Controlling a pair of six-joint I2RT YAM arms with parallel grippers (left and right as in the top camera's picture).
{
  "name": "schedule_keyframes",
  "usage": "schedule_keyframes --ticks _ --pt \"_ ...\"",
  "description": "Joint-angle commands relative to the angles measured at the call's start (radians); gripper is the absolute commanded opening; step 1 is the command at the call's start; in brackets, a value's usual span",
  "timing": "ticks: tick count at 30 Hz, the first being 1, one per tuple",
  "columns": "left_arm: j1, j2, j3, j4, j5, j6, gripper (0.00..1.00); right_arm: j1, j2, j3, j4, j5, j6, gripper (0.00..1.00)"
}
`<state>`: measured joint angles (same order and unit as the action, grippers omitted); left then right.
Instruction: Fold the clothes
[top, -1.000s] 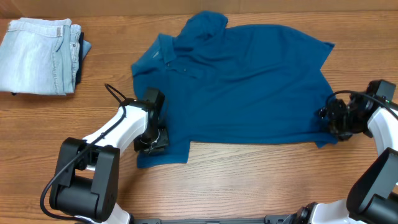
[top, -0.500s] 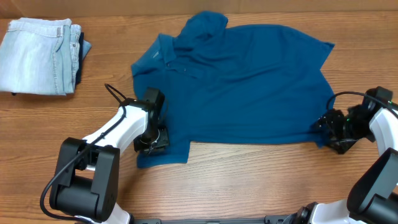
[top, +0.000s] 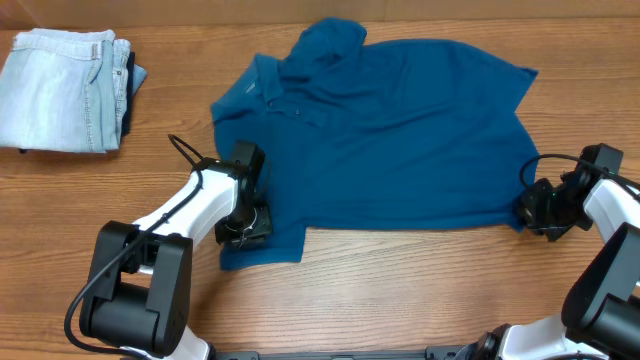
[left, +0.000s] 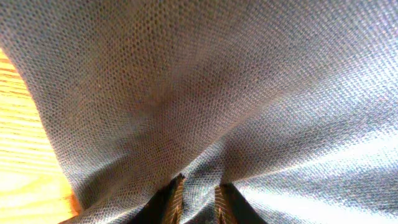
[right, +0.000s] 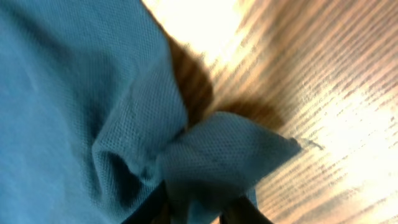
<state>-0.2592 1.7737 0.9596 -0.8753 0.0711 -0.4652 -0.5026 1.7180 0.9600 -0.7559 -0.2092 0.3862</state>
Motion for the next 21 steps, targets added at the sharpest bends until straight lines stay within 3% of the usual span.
schedule_keyframes --ticks 1,9,15,21 --pt "0.015 0.089 -0.093 0.012 -0.044 -0.003 0.24 -0.001 -0.013 0.023 0.031 0.007 -0.068 0.15" --pt "0.015 0.089 -0.093 0.012 -0.044 -0.003 0.25 0.004 -0.143 0.124 0.034 0.002 -0.230 0.11" --pt "0.015 0.089 -0.093 0.012 -0.044 -0.002 0.26 0.023 -0.232 0.140 0.074 -0.145 -0.320 0.10" --pt "0.015 0.089 -0.093 0.009 -0.044 0.002 0.26 0.025 -0.222 0.139 0.013 0.080 -0.226 0.05"
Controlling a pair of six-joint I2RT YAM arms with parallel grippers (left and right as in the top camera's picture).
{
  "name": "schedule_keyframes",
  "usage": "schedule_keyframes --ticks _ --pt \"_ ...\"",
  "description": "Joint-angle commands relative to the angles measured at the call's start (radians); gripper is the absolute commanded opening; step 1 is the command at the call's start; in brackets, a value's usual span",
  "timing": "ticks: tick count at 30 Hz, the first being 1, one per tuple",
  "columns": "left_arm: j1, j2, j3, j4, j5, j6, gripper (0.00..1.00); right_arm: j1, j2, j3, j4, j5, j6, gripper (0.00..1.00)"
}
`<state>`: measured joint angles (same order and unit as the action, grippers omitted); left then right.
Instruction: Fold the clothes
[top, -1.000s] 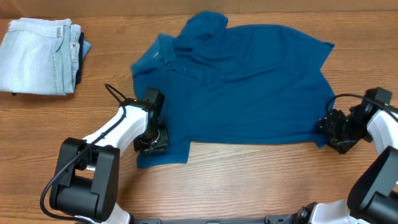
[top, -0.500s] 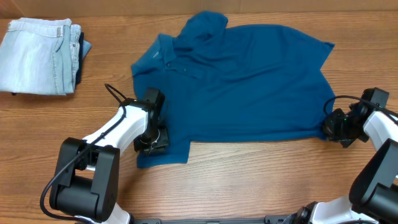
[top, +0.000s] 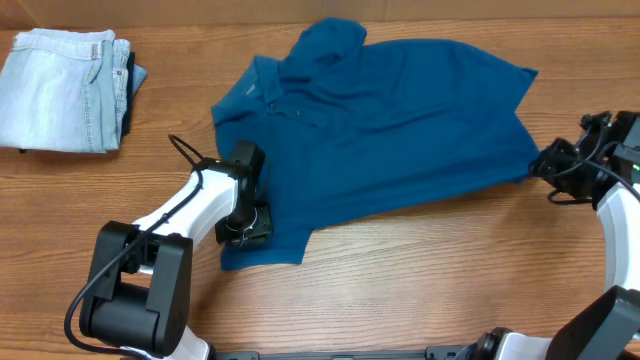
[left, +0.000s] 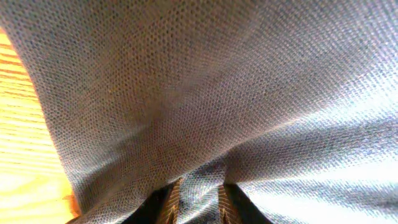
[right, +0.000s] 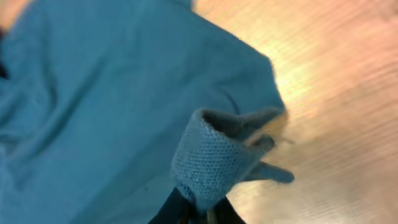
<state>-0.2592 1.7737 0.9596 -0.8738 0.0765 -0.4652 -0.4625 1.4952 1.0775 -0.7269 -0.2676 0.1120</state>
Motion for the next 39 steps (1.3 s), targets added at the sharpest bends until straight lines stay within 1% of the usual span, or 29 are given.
schedule_keyframes --ticks 1,5,11,12,13,16,17,19,21,25,28,29,30,33,35,37,38,39 --pt "0.015 0.089 -0.093 0.008 -0.050 0.002 0.26 -0.027 0.001 0.022 -0.024 0.174 0.077 0.05" --pt "0.015 0.089 -0.093 0.007 -0.050 0.016 0.26 -0.068 0.001 0.022 -0.056 0.256 0.178 0.04" --pt "0.015 0.089 -0.093 0.002 -0.050 0.016 0.26 -0.068 0.001 0.022 -0.079 0.260 0.169 0.08" --pt "0.015 0.089 -0.093 0.002 -0.050 0.016 0.26 -0.067 0.001 0.022 -0.077 0.271 0.170 0.09" --pt "0.015 0.089 -0.093 0.002 -0.050 0.016 0.26 -0.067 0.001 0.022 -0.071 0.282 0.171 0.13" --pt "0.015 0.089 -0.093 0.002 -0.051 0.016 0.26 -0.067 0.001 0.022 -0.070 0.290 0.173 0.19" --pt "0.015 0.089 -0.093 0.002 -0.050 0.016 0.26 -0.067 0.001 0.022 -0.077 0.329 0.182 0.20" --pt "0.015 0.089 -0.093 0.002 -0.050 0.016 0.26 -0.072 0.001 0.022 -0.083 0.410 0.246 0.22" --pt "0.015 0.089 -0.093 -0.001 -0.050 0.016 0.26 -0.079 0.001 0.022 -0.078 0.434 0.267 0.22" --pt "0.015 0.089 -0.093 0.003 -0.050 0.025 0.25 -0.082 0.001 0.022 -0.034 0.364 0.256 0.22" --pt "0.015 0.089 -0.093 0.003 -0.050 0.024 0.25 -0.085 0.001 0.022 -0.022 0.396 0.274 0.23" --pt "0.015 0.089 -0.093 0.003 -0.050 0.024 0.25 -0.091 0.001 0.022 -0.015 0.422 0.294 0.29" --pt "0.015 0.089 -0.093 0.003 -0.051 0.024 0.25 -0.099 0.001 0.022 0.003 0.424 0.306 0.32" --pt "0.015 0.089 -0.093 0.004 -0.051 0.024 0.25 -0.108 0.002 0.022 0.043 0.317 0.299 0.32" --pt "0.015 0.089 -0.093 0.011 -0.050 0.024 0.25 -0.108 0.010 0.022 0.072 0.203 0.238 0.34" --pt "0.015 0.089 -0.092 0.018 -0.050 0.024 0.26 -0.100 0.035 0.022 0.100 0.066 0.162 0.39" --pt "0.015 0.089 -0.092 0.019 -0.050 0.024 0.26 -0.092 0.055 0.022 0.110 0.002 0.125 0.45" --pt "0.015 0.089 -0.091 0.019 -0.050 0.024 0.26 -0.087 0.071 0.022 0.113 -0.031 0.113 0.46"
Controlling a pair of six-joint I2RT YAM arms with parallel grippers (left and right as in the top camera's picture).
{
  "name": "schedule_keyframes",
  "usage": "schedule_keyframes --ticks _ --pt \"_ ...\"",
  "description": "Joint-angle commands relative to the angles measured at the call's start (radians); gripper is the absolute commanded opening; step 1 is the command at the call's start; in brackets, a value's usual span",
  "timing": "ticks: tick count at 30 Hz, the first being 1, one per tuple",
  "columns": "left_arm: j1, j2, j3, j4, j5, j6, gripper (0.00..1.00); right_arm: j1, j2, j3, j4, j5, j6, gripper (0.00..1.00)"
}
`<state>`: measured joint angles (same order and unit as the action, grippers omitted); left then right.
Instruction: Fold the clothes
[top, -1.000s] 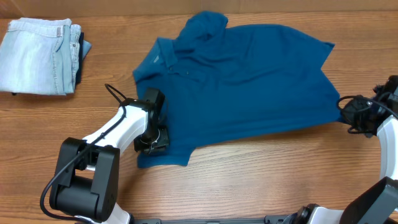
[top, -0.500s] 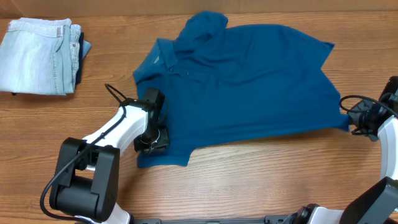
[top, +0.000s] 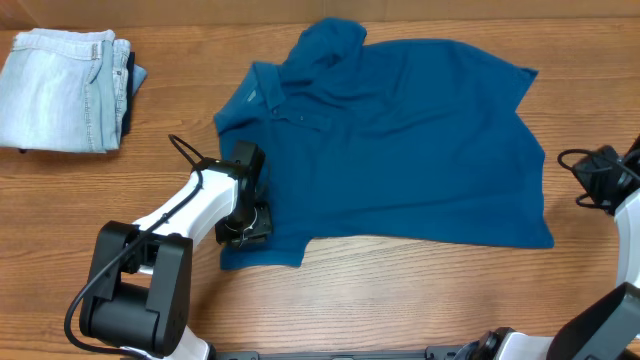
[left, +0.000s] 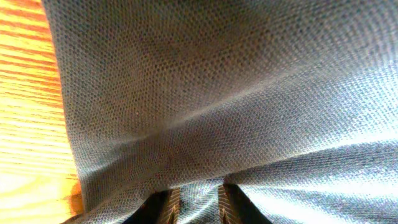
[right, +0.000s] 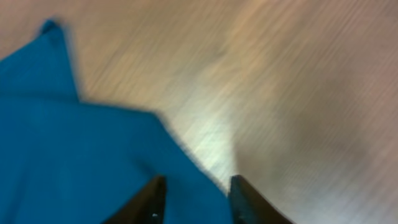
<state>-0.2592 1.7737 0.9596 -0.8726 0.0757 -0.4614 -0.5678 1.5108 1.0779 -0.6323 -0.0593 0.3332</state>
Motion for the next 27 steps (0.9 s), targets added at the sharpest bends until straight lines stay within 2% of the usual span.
schedule_keyframes --ticks 1,3,6,11,16,20,23,27 --pt "0.015 0.089 -0.091 0.018 -0.049 0.020 0.26 0.027 0.084 0.021 0.018 -0.275 -0.113 0.46" --pt "0.015 0.089 -0.091 0.018 -0.043 0.021 0.25 0.054 0.148 0.022 0.024 -0.321 -0.122 0.46" --pt "0.015 0.088 -0.084 0.043 0.014 0.085 0.24 0.108 0.239 0.034 0.037 -0.341 -0.146 0.46" --pt "0.014 0.055 0.016 0.060 0.021 0.122 0.25 0.181 0.258 0.058 0.115 -0.380 -0.171 0.51" --pt "0.010 -0.056 0.193 -0.010 0.018 0.130 0.30 0.237 0.261 0.175 0.094 -0.356 -0.169 0.57" --pt "0.010 -0.161 0.351 -0.050 0.006 0.156 0.34 0.254 0.278 0.252 0.078 -0.358 -0.169 0.58" --pt "0.009 -0.226 0.420 -0.006 0.004 0.221 0.38 0.282 0.300 0.255 0.065 -0.365 -0.171 0.57" --pt "0.001 -0.227 0.420 0.080 0.003 0.311 0.45 0.327 0.344 0.255 -0.006 -0.345 -0.172 0.56"
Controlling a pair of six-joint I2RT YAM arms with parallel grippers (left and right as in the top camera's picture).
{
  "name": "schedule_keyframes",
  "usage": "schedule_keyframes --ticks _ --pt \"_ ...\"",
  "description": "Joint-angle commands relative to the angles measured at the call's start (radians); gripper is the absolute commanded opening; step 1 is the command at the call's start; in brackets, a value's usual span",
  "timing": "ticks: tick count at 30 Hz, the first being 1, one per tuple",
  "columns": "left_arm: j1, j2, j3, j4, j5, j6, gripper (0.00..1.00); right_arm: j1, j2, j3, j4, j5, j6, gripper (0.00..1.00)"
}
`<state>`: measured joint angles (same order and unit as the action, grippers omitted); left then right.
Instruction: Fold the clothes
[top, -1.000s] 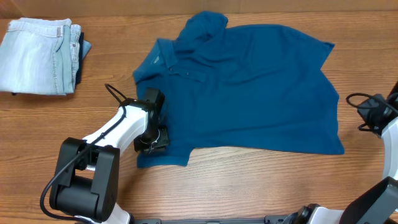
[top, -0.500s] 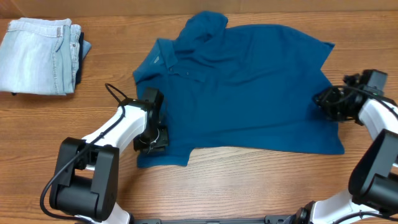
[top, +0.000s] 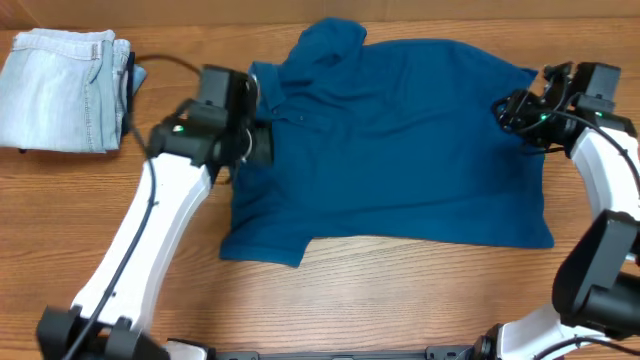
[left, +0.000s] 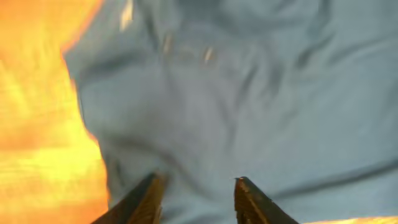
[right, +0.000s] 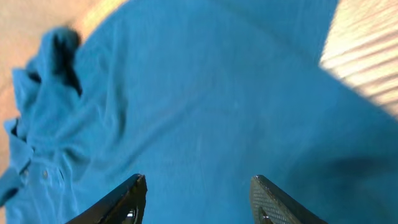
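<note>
A blue polo shirt (top: 400, 140) lies spread flat on the wooden table (top: 420, 300), with its collar (top: 330, 40) at the back. My left gripper (top: 262, 142) hovers open over the shirt's left shoulder, holding nothing. The left wrist view shows the left gripper (left: 198, 186) with its jaws wide apart above the blue cloth (left: 236, 106) and the button placket. My right gripper (top: 508, 108) is open over the shirt's right sleeve. In the right wrist view, the right gripper (right: 199, 186) has only cloth (right: 205, 106) beneath it.
A folded pair of light-blue jeans (top: 60, 90) sits at the back left corner, over a darker garment. Bare table runs along the front edge and to the right of the shirt's hem corner (top: 545, 238).
My left gripper was shut on the shirt's front left hem and is now open, raised over the left shoulder. My right gripper was off the shirt's right edge and is now over the right sleeve.
Both grippers were first shut on the hem's two front corners. Then the right one held its corner farther right and back. Later the right gripper was open and the hem lay flat and wider. Now both hover open over the shirt's upper part.
</note>
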<state>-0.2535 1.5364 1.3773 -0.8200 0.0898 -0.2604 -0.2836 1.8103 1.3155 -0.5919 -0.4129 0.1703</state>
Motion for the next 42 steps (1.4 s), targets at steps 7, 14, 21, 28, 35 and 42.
schedule_keyframes --ticks 7,14,21,28,35,42 --pt "-0.011 0.090 -0.001 -0.028 0.034 0.117 0.44 0.069 0.044 0.017 -0.360 -0.046 0.034 0.53" --pt "-0.071 0.090 0.000 -0.071 0.138 0.238 0.43 0.114 0.009 0.017 -0.512 -0.183 -0.124 0.54" --pt "-0.180 -0.080 0.000 -0.193 -0.120 0.128 0.42 0.126 -0.237 0.017 -0.493 -0.115 -0.144 0.58" --pt "-0.193 -0.365 0.000 -0.291 -0.248 -0.002 0.53 0.122 -0.598 0.017 -0.561 0.086 -0.027 0.75" --pt "-0.192 -0.372 -0.123 -0.322 -0.249 -0.003 0.58 0.090 -0.627 -0.003 -0.688 0.124 0.051 0.83" --pt "-0.192 -0.241 -0.405 -0.106 -0.154 -0.013 0.58 0.070 -0.472 -0.132 -0.686 0.124 0.093 0.84"
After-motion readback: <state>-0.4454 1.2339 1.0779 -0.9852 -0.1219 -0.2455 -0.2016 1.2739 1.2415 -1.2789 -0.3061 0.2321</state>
